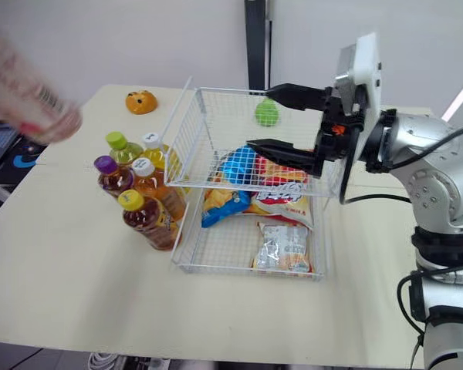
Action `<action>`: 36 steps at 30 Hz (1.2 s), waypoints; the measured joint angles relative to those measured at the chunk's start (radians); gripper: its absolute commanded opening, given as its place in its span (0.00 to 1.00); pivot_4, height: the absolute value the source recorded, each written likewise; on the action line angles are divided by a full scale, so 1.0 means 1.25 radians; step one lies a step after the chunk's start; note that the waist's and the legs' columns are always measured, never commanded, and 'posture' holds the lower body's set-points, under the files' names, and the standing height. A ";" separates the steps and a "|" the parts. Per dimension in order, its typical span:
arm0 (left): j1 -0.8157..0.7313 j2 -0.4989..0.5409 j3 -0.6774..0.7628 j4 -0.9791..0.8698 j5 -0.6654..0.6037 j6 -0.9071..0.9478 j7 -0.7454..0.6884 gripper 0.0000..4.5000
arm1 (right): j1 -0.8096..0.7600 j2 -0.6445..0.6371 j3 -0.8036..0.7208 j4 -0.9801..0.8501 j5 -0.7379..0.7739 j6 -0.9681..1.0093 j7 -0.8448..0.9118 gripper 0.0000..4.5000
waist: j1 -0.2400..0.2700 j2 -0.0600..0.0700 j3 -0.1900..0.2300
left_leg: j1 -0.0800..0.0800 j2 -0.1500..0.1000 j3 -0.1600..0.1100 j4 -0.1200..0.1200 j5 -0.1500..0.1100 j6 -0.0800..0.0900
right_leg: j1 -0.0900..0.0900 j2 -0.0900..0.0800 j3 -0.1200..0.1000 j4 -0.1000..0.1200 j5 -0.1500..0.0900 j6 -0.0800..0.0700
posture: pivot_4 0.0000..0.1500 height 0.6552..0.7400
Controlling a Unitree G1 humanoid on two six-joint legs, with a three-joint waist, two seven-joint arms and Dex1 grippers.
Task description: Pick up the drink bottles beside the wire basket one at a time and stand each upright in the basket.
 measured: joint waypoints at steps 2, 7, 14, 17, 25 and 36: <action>-0.163 -0.103 -0.093 0.096 0.091 -0.018 -0.048 0.31 | 0.023 -0.028 -0.020 -0.032 0.000 0.012 -0.028 1.00 | 0.008 0.000 0.001 | -0.002 0.000 -0.001 0.003 -0.001 0.001 | -0.001 0.000 -0.001 0.001 0.000 0.000 | 1.00 1.00; -0.372 -0.288 -0.163 0.366 0.256 -0.123 -0.138 0.31 | 0.082 -0.091 -0.098 -0.095 0.005 0.048 -0.090 1.00 | -0.001 0.001 0.002 | -0.002 0.000 -0.001 0.003 -0.002 0.002 | -0.001 -0.001 0.001 0.001 0.000 0.001 | 1.00 1.00; -0.460 -0.518 -0.136 0.610 0.371 -0.334 -0.170 0.31 | 0.143 -0.148 -0.179 -0.188 0.034 0.107 -0.174 1.00 | -0.009 0.005 0.005 | -0.001 -0.001 0.000 0.003 -0.002 0.002 | -0.002 -0.001 0.003 0.004 0.000 0.001 | 1.00 1.00; -0.451 -0.596 -0.126 0.648 0.414 -0.430 -0.152 0.31 | 0.195 -0.157 -0.208 -0.232 0.039 0.135 -0.212 1.00 | -0.010 0.006 0.005 | 0.000 -0.001 0.001 0.004 -0.002 0.002 | -0.003 -0.001 0.004 0.006 -0.001 0.001 | 1.00 1.00; -0.371 -0.812 -0.120 0.715 0.520 -0.604 0.010 0.31 | 0.273 -0.165 -0.282 -0.325 0.088 0.189 -0.315 1.00 | -0.013 0.007 0.006 | 0.000 -0.001 0.002 0.004 -0.002 0.002 | -0.003 -0.001 0.006 0.007 -0.001 0.002 | 1.00 1.00; -0.351 -0.925 -0.067 0.773 0.584 -0.639 0.188 0.31 | 0.325 -0.195 -0.335 -0.371 0.158 0.215 -0.394 1.00 | -0.015 0.007 0.006 | 0.000 -0.002 0.001 0.004 -0.002 0.002 | -0.003 -0.001 0.006 0.007 -0.001 0.002 | 1.00 1.00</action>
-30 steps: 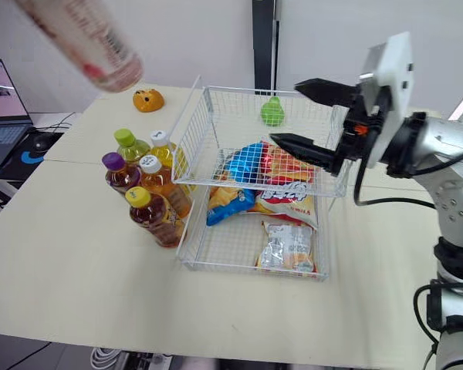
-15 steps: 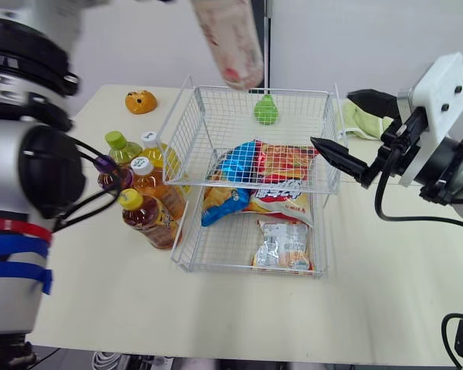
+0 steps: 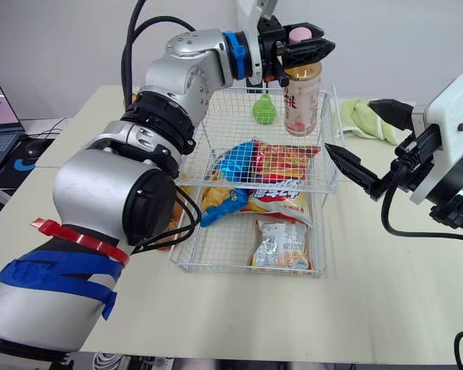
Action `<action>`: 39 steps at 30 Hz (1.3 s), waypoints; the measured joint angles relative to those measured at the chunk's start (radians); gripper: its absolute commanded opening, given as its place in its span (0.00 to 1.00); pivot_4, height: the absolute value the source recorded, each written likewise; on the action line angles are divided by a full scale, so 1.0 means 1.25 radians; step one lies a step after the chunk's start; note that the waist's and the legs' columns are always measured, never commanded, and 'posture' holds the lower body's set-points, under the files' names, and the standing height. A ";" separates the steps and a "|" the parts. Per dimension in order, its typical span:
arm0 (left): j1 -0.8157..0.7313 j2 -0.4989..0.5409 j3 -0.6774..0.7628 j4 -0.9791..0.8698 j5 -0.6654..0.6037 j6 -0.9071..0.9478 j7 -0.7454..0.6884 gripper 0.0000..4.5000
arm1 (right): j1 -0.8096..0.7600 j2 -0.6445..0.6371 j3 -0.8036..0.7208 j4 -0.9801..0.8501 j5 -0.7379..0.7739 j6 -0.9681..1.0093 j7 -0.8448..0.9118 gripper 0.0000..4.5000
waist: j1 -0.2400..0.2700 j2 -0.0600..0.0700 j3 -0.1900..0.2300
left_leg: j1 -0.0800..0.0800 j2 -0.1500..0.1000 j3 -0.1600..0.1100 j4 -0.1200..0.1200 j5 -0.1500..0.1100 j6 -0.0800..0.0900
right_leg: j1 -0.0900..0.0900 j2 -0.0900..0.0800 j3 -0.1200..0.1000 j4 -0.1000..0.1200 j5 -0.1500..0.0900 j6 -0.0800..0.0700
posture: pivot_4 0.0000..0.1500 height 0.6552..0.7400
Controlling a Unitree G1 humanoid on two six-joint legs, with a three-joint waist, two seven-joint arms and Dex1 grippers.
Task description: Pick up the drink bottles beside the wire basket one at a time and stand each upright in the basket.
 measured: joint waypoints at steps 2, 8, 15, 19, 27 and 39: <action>0.010 -0.007 0.010 0.001 0.007 -0.001 0.009 0.39 | 0.002 -0.008 -0.007 -0.001 0.007 0.001 -0.012 1.00 | 0.000 0.000 0.000 | 0.000 0.000 0.000 0.000 0.000 0.000 | 0.000 0.000 0.000 0.000 0.000 0.000 | 1.00 1.00; 0.010 -0.010 0.050 0.004 0.012 0.004 0.008 0.80 | 0.006 -0.018 -0.016 -0.005 0.035 0.001 -0.034 1.00 | 0.000 0.000 0.000 | 0.001 0.000 0.000 0.000 0.000 0.000 | 0.001 0.000 0.000 0.000 0.000 0.000 | 1.00 1.00; 0.000 0.029 0.103 0.009 0.006 0.018 -0.016 0.99 | -0.011 -0.035 0.012 0.012 0.043 -0.010 -0.027 1.00 | -0.006 0.000 0.000 | 0.001 0.000 0.000 0.000 0.000 0.000 | 0.001 0.000 0.000 0.001 0.000 0.000 | 1.00 1.00; -0.020 0.116 0.137 -0.009 -0.020 0.063 -0.110 0.99 | -0.047 -0.044 0.047 0.039 0.041 -0.029 -0.004 1.00 | -0.013 0.000 0.000 | 0.001 0.001 0.000 0.000 0.000 -0.001 | 0.001 0.001 0.000 0.001 0.000 0.000 | 1.00 1.00; 0.075 0.336 0.166 -0.173 -0.048 0.176 -0.181 0.99 | -0.148 -0.009 0.192 0.130 0.028 -0.097 0.105 1.00 | -0.017 0.001 -0.001 | 0.003 0.001 0.001 0.001 0.001 -0.001 | 0.001 0.001 0.002 0.002 0.000 0.000 | 1.00 1.00; 0.877 0.608 0.499 -0.889 -0.153 0.402 -0.010 0.99 | -0.329 0.167 0.426 0.353 -0.070 -0.224 0.359 1.00 | -0.025 0.001 -0.001 | 0.002 0.002 0.000 0.004 0.000 -0.001 | 0.001 0.000 0.003 0.005 0.000 0.000 | 1.00 1.00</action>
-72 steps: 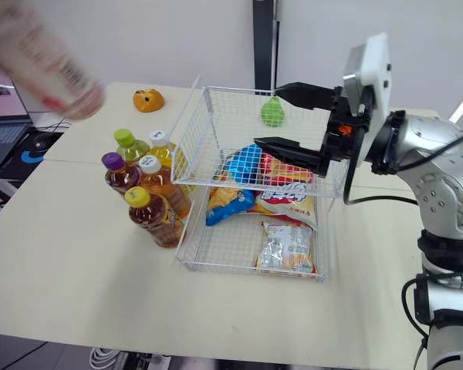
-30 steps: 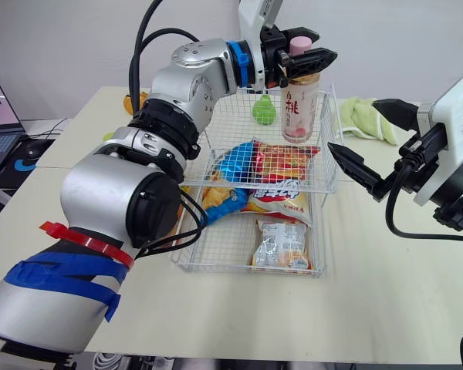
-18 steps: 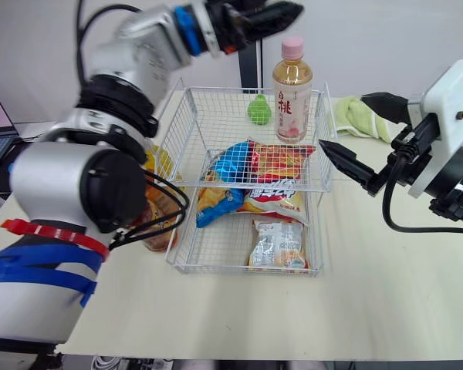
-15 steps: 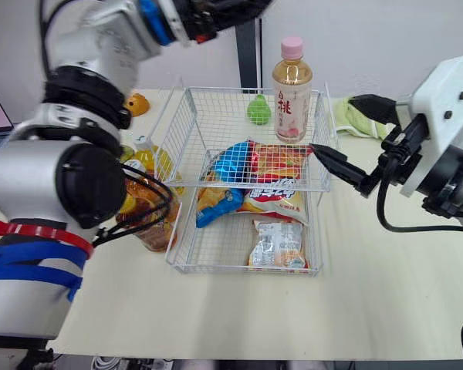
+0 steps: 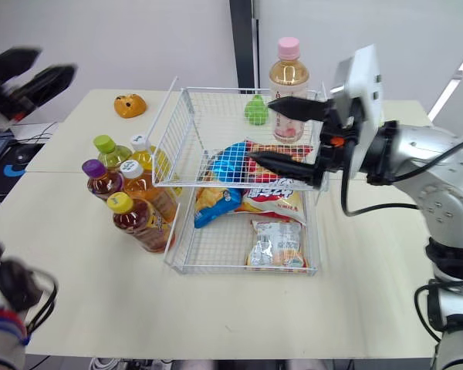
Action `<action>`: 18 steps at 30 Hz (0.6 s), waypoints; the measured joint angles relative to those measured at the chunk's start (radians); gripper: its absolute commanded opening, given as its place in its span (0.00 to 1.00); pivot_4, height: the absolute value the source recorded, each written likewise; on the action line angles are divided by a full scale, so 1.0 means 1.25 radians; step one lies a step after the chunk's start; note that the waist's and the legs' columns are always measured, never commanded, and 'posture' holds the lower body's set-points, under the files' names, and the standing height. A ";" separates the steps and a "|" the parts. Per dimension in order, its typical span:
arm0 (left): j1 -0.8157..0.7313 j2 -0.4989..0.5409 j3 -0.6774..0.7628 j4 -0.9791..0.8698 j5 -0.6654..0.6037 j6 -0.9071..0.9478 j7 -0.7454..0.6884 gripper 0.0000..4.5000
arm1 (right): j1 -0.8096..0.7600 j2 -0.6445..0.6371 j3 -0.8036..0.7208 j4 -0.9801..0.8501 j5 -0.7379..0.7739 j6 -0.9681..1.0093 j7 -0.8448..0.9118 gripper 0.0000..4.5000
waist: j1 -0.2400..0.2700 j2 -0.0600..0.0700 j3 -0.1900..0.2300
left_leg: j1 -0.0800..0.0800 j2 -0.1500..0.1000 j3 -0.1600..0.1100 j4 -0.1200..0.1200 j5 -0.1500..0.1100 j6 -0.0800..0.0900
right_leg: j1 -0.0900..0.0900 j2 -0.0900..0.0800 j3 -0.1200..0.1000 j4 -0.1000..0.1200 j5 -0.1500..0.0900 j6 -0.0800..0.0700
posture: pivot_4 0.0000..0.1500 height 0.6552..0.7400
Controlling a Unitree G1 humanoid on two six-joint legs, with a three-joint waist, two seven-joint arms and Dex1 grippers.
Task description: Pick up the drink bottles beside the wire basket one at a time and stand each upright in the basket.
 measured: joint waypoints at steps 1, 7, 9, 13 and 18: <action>0.091 -0.010 0.063 -0.069 -0.017 0.033 0.012 0.99 | -0.011 0.012 0.013 0.020 -0.011 -0.010 0.023 1.00 | 0.001 0.000 0.000 | -0.001 0.000 -0.001 0.001 0.000 0.000 | 0.000 0.000 0.000 0.000 0.000 0.000 | 1.00 1.00; 0.519 -0.191 0.380 -0.446 -0.161 0.194 0.079 0.99 | -0.076 0.090 0.064 0.129 -0.072 -0.069 0.136 1.00 | 0.015 -0.002 -0.001 | 0.000 0.000 -0.005 0.007 -0.001 0.002 | 0.005 -0.001 -0.003 0.002 0.000 0.000 | 1.00 1.00; 0.641 -0.279 0.453 -0.535 -0.217 0.217 0.105 0.99 | -0.088 0.117 0.075 0.167 -0.092 -0.091 0.169 1.00 | 0.019 -0.006 -0.004 | 0.001 0.000 -0.007 0.008 -0.001 0.002 | 0.006 -0.001 -0.004 0.003 0.000 0.000 | 1.00 1.00; 0.825 -0.411 0.518 -0.670 -0.334 0.227 0.149 0.99 | -0.106 0.146 0.088 0.220 -0.121 -0.119 0.214 1.00 | 0.021 -0.010 -0.006 | 0.005 -0.001 -0.011 0.008 -0.002 0.003 | 0.013 -0.001 -0.006 0.003 0.000 0.000 | 1.00 1.00; 0.872 -0.409 0.509 -0.726 -0.420 0.185 0.228 0.99 | -0.111 0.162 0.089 0.242 -0.145 -0.132 0.236 1.00 | 0.023 -0.008 -0.007 | 0.010 -0.001 -0.015 0.007 -0.003 0.006 | 0.017 -0.001 -0.009 0.003 0.000 -0.003 | 1.00 1.00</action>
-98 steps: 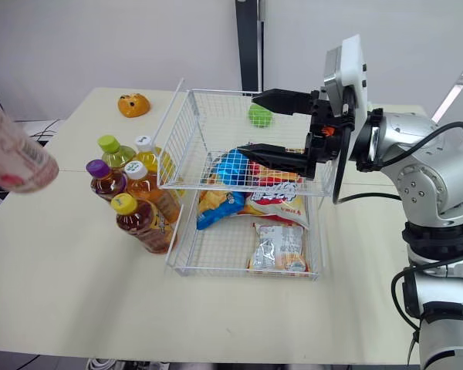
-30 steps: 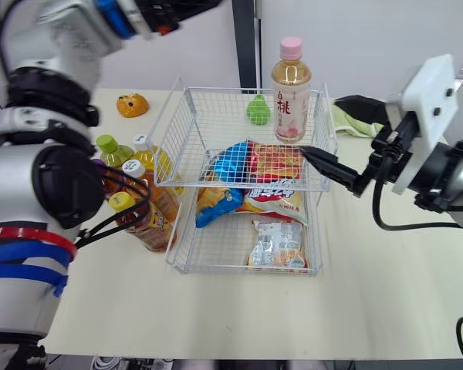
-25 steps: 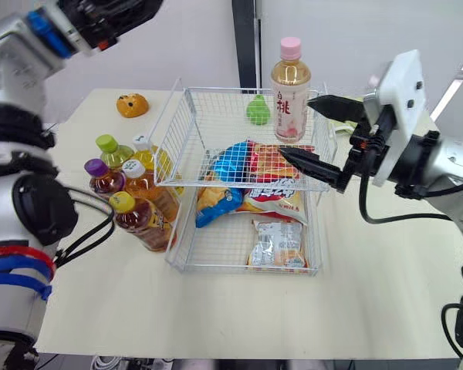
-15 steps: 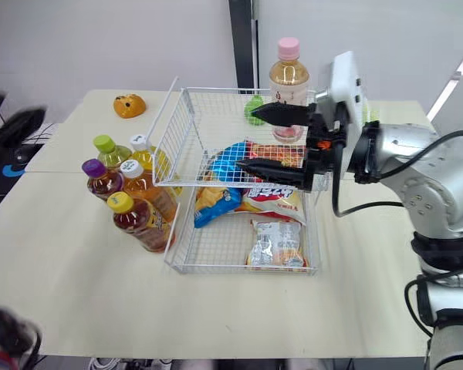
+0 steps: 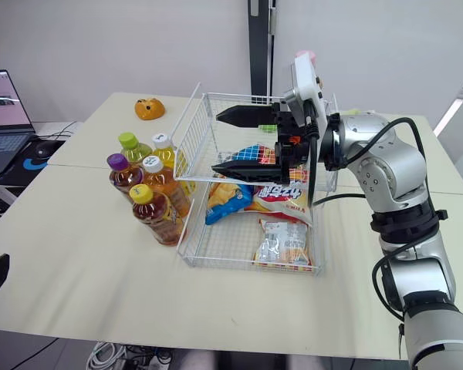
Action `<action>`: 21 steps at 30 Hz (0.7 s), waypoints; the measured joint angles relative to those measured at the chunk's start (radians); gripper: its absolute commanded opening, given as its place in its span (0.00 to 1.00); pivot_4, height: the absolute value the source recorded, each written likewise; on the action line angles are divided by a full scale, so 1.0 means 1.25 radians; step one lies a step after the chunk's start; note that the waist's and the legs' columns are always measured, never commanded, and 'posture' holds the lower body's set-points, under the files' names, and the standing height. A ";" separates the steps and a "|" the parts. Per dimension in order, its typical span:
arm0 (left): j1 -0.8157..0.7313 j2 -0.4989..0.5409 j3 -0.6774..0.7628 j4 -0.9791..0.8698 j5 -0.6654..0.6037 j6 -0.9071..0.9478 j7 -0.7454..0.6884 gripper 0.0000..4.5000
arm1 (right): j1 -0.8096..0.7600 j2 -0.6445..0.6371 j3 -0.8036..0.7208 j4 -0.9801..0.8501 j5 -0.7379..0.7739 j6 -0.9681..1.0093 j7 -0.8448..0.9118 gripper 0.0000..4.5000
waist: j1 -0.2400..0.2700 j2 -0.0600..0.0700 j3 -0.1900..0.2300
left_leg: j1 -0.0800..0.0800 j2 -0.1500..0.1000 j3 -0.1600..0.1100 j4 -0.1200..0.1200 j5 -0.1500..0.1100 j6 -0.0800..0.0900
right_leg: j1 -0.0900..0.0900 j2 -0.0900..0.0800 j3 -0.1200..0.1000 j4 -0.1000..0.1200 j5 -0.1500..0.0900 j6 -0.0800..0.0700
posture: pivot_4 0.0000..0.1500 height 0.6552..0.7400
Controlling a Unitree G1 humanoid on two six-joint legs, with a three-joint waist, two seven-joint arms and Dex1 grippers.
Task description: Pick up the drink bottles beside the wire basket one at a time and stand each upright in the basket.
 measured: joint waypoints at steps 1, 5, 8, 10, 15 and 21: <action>-0.015 0.017 -0.021 0.001 0.001 -0.008 0.017 0.99 | 0.000 -0.002 0.000 -0.001 -0.003 0.000 0.000 1.00 | 0.000 0.001 0.000 | 0.000 0.000 0.000 0.000 0.000 0.000 | 0.000 0.000 0.000 0.000 0.000 0.000 | 1.00 1.00; -0.146 0.112 -0.184 0.026 0.041 -0.046 0.100 0.99 | 0.014 -0.021 -0.011 -0.046 -0.004 0.019 -0.016 1.00 | 0.005 0.001 -0.001 | 0.000 -0.001 0.000 0.000 0.000 0.000 | 0.000 0.000 0.000 0.001 0.000 0.000 | 1.00 1.00; -0.262 0.160 -0.326 0.102 0.108 -0.075 0.149 0.99 | 0.039 -0.040 -0.036 -0.093 -0.003 0.044 -0.047 1.00 | 0.007 0.002 -0.001 | 0.000 -0.001 0.000 -0.001 0.000 0.000 | 0.000 0.000 0.001 0.001 0.000 0.000 | 1.00 1.00; -0.345 0.178 -0.418 0.176 0.164 -0.103 0.170 0.99 | 0.055 -0.054 -0.051 -0.117 -0.003 0.064 -0.071 1.00 | 0.007 0.002 -0.001 | -0.001 -0.001 0.001 -0.001 0.000 0.000 | -0.001 0.000 0.001 0.000 0.000 0.000 | 1.00 1.00; -0.468 0.194 -0.564 0.338 0.258 -0.177 0.171 0.99 | 0.087 -0.085 -0.089 -0.182 0.005 0.109 -0.122 1.00 | -0.002 0.002 -0.001 | -0.001 0.000 0.002 -0.002 0.000 -0.001 | -0.001 0.000 0.001 -0.002 0.000 0.000 | 1.00 1.00; -0.576 0.194 -0.674 0.478 0.325 -0.247 0.154 0.99 | 0.106 -0.104 -0.112 -0.237 0.022 0.150 -0.169 1.00 | -0.006 0.002 0.000 | -0.002 0.000 0.002 -0.003 0.000 -0.001 | -0.001 0.000 0.001 -0.004 0.000 0.000 | 1.00 1.00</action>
